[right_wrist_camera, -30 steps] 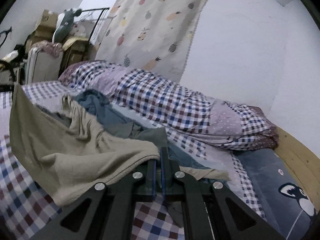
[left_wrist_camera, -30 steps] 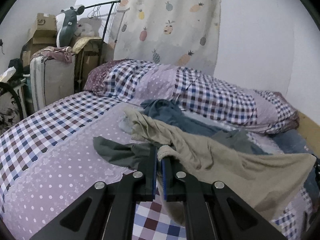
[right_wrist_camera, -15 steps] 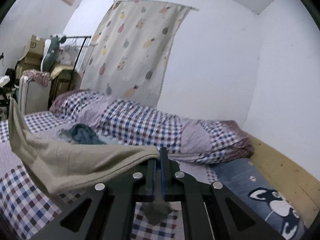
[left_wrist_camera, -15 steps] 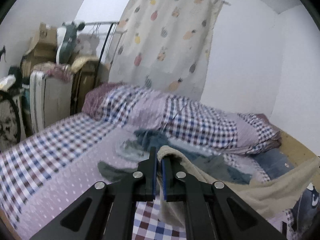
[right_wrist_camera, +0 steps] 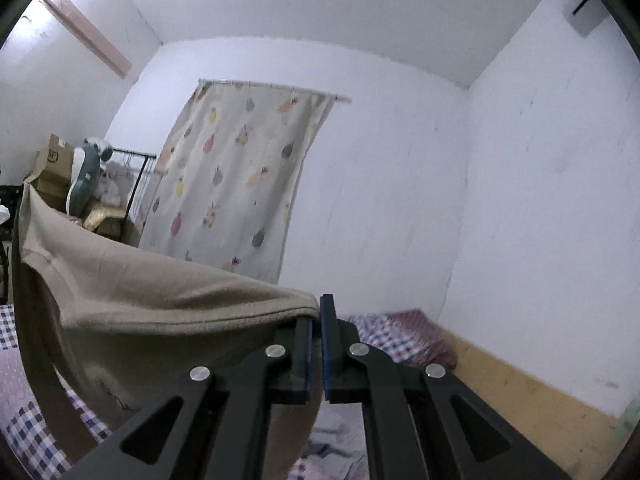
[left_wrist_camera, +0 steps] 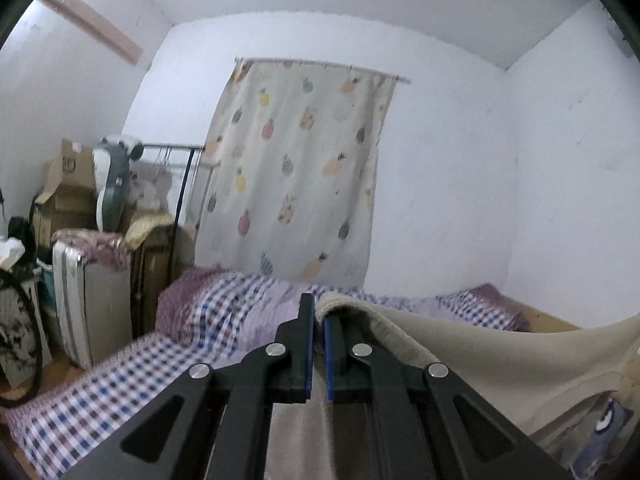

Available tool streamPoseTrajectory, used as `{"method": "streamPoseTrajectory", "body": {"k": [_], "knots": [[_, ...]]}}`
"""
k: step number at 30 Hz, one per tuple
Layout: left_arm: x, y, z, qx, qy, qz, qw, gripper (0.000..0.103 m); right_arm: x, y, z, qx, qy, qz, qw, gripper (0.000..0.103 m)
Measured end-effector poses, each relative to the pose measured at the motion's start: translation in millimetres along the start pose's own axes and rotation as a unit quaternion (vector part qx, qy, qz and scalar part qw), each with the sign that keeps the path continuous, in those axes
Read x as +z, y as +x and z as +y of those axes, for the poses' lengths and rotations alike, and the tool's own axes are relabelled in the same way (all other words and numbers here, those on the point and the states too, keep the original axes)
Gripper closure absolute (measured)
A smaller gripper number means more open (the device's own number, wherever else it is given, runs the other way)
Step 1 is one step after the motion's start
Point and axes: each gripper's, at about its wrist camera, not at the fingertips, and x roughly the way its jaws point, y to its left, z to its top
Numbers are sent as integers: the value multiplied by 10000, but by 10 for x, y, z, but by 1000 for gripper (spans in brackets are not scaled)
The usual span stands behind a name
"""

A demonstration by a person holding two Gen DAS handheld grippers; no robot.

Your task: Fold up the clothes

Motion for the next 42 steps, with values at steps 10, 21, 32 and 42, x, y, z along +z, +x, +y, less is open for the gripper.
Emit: {"method": "streamPoseTrajectory", "body": {"k": [10,21,32,42], "knots": [[928,-867,-227,-545,89,-572,9968,100,713,-1050,-369,-375,-27,-784,9962,101],[1509,-1783,-338,-1087,4,-1101,9880,100,1261,-1835,-615,-570,-90,-1368,9889,102],[1499,-1754,-479,-1064,119,-1064,9885,100,1336,-1833,-668,-515,-113,-1260,9906,101],[991,-595,-364,-770,-208,-116,9967,100,737,-621,-552,-207,-47,-273,9994,102]]}}
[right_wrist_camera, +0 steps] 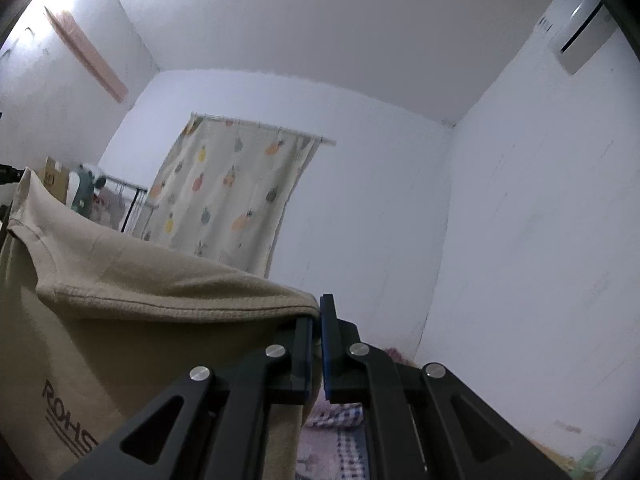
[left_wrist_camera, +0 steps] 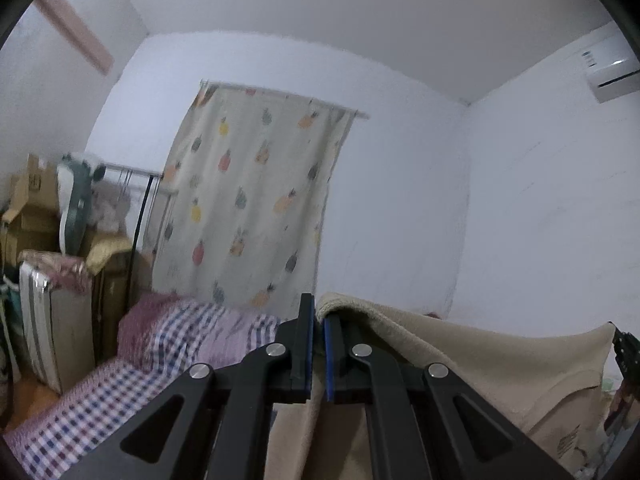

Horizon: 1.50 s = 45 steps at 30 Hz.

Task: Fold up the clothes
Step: 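Lower the spread beige shirt toward the bed with both grippers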

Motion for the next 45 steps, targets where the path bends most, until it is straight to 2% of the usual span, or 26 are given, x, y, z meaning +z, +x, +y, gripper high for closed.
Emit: {"method": "streamPoseTrajectory", "body": {"k": [4,8,19,27,33,37,41,45], "knots": [[-277,566,193,319,-41,399,9987,100,-434,672,136,105,88,536,9985,101],[-698,1293,360,681,-37,927,9934,100,-867,1343,271,210,176,1070,9939,101],[-1937,3235,800,1334,-14,2235,9655,100,-2109,3391,653,279,218,2252,9737,101],[-2625,4499,1188,1561,-39,2767,9482,100,-3129,4612,976,342,3,2980,9540,102],[-3195,5416,1490,1721,-10,3254,9298,100,-3959,5348,1415,522,12,3608,9312,102],[-3794,5891,1742,1960,-61,3660,9097,100,-4585,5733,1683,688,-1,4039,9122,101],[-4289,6105,1948,2169,-43,3931,8936,100,-5100,6025,1932,937,-68,4377,8942,101],[-4674,6195,2100,2192,32,4057,8873,100,-5566,6238,2156,1072,-278,4676,8769,101]]}}
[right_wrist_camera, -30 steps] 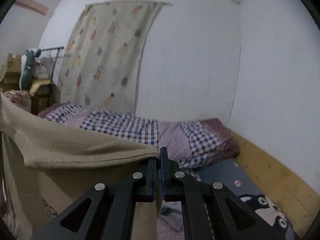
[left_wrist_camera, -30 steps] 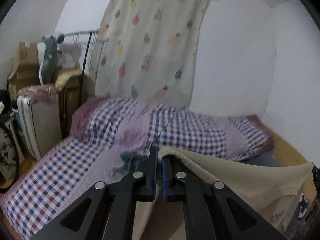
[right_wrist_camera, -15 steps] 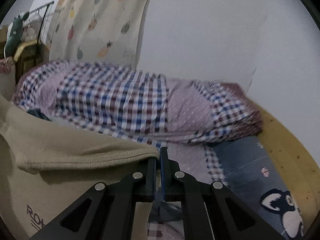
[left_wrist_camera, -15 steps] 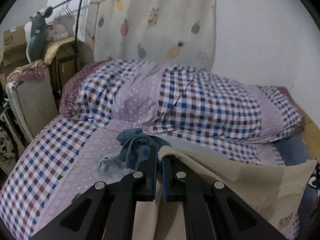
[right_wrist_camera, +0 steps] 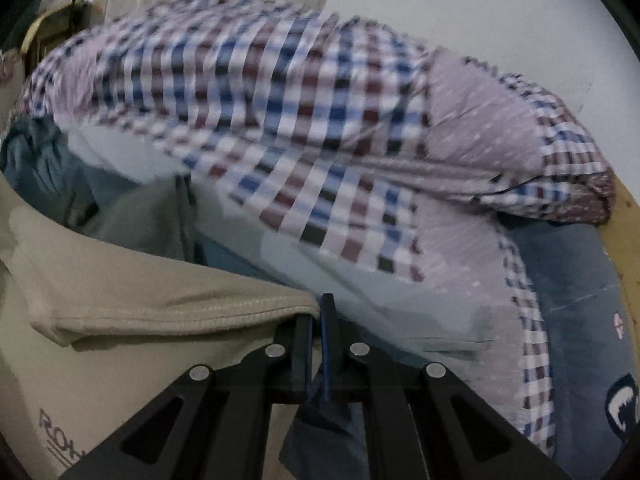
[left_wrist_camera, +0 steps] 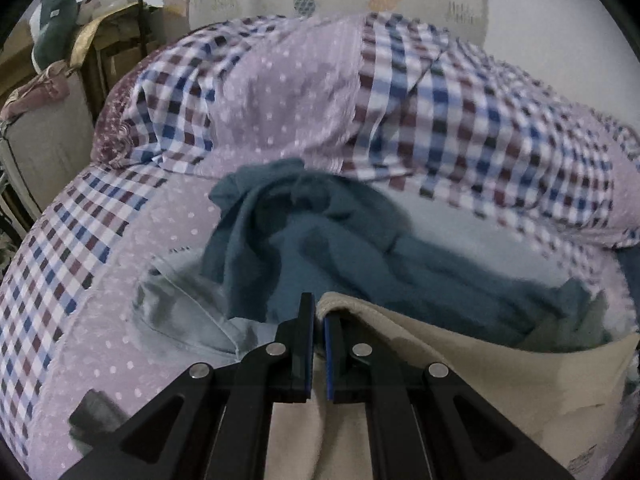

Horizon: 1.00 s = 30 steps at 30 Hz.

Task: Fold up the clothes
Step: 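Lower the spread beige shirt toward the bed with both grippers, then open both grippers and release the beige shirt onto the bed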

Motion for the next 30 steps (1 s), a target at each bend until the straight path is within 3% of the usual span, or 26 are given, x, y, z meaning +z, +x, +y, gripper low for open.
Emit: {"method": "streamPoseTrajectory", "body": {"k": [5,8,9,10,11,13,15,17,20,26,27,30], "knots": [[-147,215,29,-65,96,123,9999,100,-109,370,132,-87,-48,243,9997,99],[-234,344,46,-104,154,197,9996,97,-165,427,176,-273,-66,333,9991,85],[-263,386,52,-118,173,222,9995,95,-177,402,171,-304,-67,350,9989,73],[-295,369,69,-142,184,235,9995,86,-186,340,149,-309,-67,358,9989,62],[-320,340,90,-150,188,253,9994,80,-194,278,128,-314,-66,366,9988,57],[-400,204,162,-277,204,183,9992,52,-229,130,78,-298,-76,359,9989,39],[-523,3,262,-459,243,64,9986,37,-315,-86,10,-208,-118,287,9993,27],[-683,-240,376,-620,243,-30,9978,36,-425,-297,-71,-95,-51,301,9995,26],[-1058,-726,550,-904,97,-246,9956,35,-571,-561,-121,406,379,325,9979,26],[-1813,-1568,695,-1575,115,-900,9833,28,-658,-845,313,1340,483,-124,9897,27],[-1906,-1673,668,-1680,163,-1041,9801,27,-652,-794,457,1433,390,-80,9889,30],[-2079,-1773,609,-2037,120,-1267,9707,24,-633,-588,814,1506,189,147,9883,63]]}}
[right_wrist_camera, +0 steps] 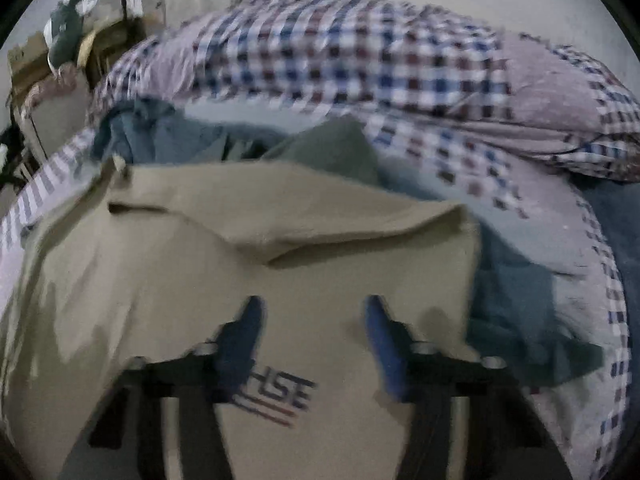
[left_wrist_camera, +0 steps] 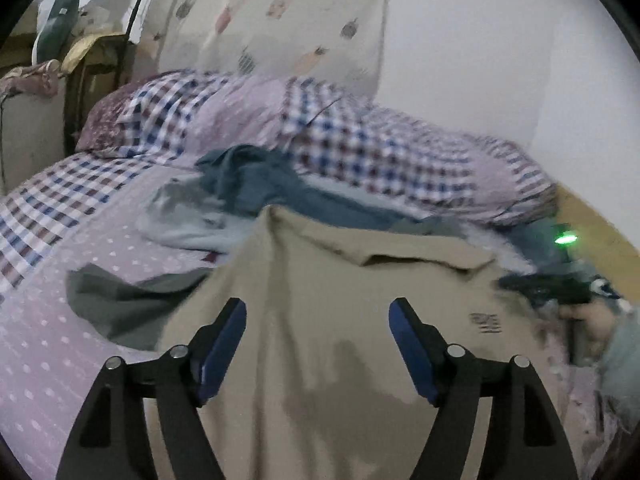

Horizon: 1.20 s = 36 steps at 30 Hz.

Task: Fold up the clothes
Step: 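Open both grippers and release the beige shirt onto the bed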

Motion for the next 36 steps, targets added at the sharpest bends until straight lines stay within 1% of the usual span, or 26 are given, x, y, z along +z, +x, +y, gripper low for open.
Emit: {"method": "streamPoseTrajectory", "body": {"k": [1,2,3,4,7,11,15,16,18,20,21,22,24,25,27,29,30,32,35,36], "knots": [[-47,11,-24,-157,-65,2,9999,24,9,93,47,-20,-33,66,10000,73],[-93,21,-48,-313,-130,3,9994,24,21,184,74,-48,-62,116,9999,78],[-95,16,-46,-328,-152,-2,9993,24,33,275,101,-75,-91,166,9998,89],[-95,10,-42,-338,-172,-8,9993,24,45,366,129,-103,-119,217,9996,92],[-94,-7,-33,-368,-231,-24,9991,24,111,550,172,-163,-114,256,9995,96],[-94,-31,-21,-408,-311,-46,9987,24,502,575,136,-350,-105,14,9993,98],[-93,-54,-8,-447,-390,-68,9982,24,1247,421,-11,-655,274,-427,9966,98],[-81,-69,20,-429,-431,-112,9981,24,1365,378,-14,-760,307,-491,9954,98],[-56,-91,83,-430,-551,-153,9974,24,1564,272,10,-1003,351,-623,9924,94],[-47,-93,133,-409,-644,-157,9970,24,1610,157,128,-1093,290,-781,9905,85],[-45,-89,150,-403,-675,-144,9968,24,1578,129,223,-1017,205,-785,9915,79],[-47,-90,177,-410,-734,-126,9964,24,1526,138,348,-835,76,-722,9939,76],[-50,-99,221,-416,-844,-94,9955,24,1369,232,692,-267,-316,-479,9980,76],[-50,-110,228,-411,-862,-98,9954,24,1278,298,872,23,-513,-333,9981,76],[-45,-141,247,-411,-900,-114,9950,24,1067,470,1234,568,-857,8,9947,77],[-46,-172,259,-417,-936,-152,9946,24,895,639,1549,915,-1108,287,9892,78],[-41,-178,276,-421,-970,-158,9943,24,821,706,1675,1017,-1231,394,9864,80],[-30,-190,310,-429,-1039,-170,9935,24,737,846,1857,1054,-1381,552,9833,80],[-12,-219,369,-437,-1143,-205,9923,24,758,1029,1967,907,-1360,614,9846,82],[-5,-232,396,-443,-1189,-226,9917,24,798,1078,1979,818,-1328,597,9860,84]]}}
